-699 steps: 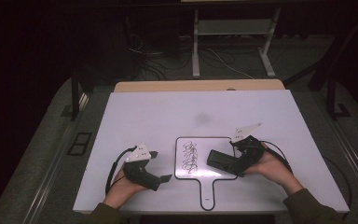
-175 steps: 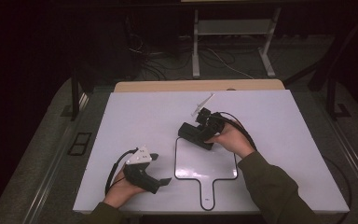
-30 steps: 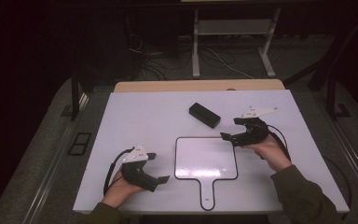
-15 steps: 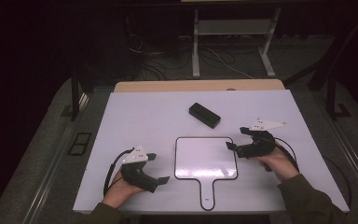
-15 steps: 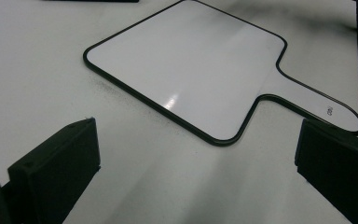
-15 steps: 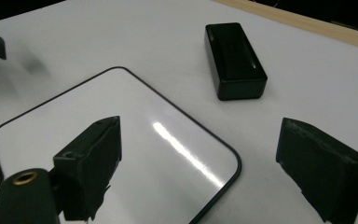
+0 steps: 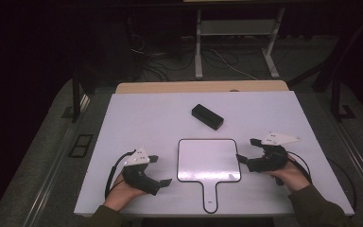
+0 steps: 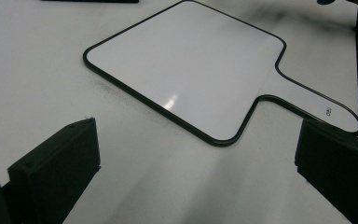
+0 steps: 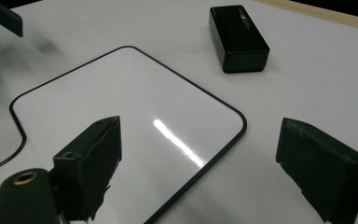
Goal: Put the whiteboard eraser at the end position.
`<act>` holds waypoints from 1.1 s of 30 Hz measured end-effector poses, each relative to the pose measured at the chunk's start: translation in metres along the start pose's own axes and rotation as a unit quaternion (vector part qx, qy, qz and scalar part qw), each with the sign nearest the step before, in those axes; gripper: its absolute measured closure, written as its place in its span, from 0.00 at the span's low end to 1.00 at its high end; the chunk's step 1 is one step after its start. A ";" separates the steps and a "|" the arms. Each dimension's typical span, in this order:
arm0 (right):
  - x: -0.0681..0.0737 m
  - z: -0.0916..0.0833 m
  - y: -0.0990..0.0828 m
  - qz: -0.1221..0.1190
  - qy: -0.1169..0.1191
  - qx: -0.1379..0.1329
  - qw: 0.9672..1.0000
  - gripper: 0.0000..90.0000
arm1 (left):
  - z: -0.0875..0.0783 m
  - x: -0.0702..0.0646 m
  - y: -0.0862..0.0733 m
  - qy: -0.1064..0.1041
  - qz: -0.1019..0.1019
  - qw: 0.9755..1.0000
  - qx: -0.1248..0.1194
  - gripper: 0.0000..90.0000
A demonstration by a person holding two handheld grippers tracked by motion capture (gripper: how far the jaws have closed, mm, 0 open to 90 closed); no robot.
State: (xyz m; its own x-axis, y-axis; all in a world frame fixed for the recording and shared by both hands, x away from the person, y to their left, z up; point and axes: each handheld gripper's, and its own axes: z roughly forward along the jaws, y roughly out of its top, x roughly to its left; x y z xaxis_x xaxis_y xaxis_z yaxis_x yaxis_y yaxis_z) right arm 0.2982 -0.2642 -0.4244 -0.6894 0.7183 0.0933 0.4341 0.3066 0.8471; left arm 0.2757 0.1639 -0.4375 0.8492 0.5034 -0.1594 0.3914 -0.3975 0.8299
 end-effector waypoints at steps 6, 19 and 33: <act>-0.001 -0.011 -0.012 0.009 0.003 -0.005 1.000 0.14 | 0.000 0.000 0.000 0.001 0.000 1.000 0.000 0.00; 0.000 -0.029 -0.036 0.028 -0.003 -0.011 1.000 0.14 | -0.001 0.000 0.000 0.004 -0.002 1.000 -0.003 0.00; -0.001 -0.032 -0.050 0.028 -0.013 0.011 0.999 0.14 | -0.001 0.000 0.000 0.005 0.001 1.000 0.000 0.00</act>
State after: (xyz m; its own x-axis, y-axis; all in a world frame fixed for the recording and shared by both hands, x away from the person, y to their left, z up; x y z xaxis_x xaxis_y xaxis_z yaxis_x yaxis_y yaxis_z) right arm 0.2584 -0.3004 -0.4498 -0.6490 0.7503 0.1258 0.4843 0.2799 0.8289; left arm 0.2754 0.1649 -0.4366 0.8463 0.5105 -0.1520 0.3896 -0.3986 0.8302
